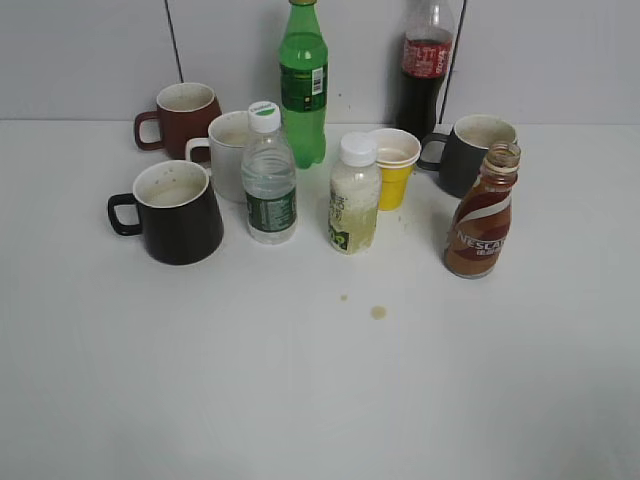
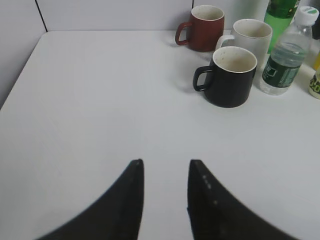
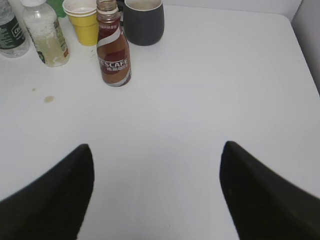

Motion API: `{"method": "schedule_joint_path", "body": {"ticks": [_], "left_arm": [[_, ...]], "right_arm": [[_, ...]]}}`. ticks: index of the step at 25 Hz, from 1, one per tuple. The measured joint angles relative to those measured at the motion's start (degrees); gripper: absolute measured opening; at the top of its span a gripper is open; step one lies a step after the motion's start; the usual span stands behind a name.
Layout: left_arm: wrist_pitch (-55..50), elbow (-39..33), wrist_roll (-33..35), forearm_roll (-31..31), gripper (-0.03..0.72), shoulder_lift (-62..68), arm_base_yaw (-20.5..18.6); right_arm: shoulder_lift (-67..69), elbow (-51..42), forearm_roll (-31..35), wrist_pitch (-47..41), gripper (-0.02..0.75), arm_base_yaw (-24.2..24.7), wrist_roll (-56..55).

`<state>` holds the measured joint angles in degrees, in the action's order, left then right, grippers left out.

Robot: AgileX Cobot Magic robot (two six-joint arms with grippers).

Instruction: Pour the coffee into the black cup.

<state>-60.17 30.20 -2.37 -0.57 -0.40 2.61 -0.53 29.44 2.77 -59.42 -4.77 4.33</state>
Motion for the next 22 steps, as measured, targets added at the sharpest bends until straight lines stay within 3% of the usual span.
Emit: {"method": "schedule_joint_path", "body": {"ticks": [22], "left_arm": [[0.00, 0.00, 0.00, 0.00, 0.240, 0.00, 0.00]], "right_arm": [[0.00, 0.00, 0.00, 0.00, 0.586, 0.00, 0.00]]}}
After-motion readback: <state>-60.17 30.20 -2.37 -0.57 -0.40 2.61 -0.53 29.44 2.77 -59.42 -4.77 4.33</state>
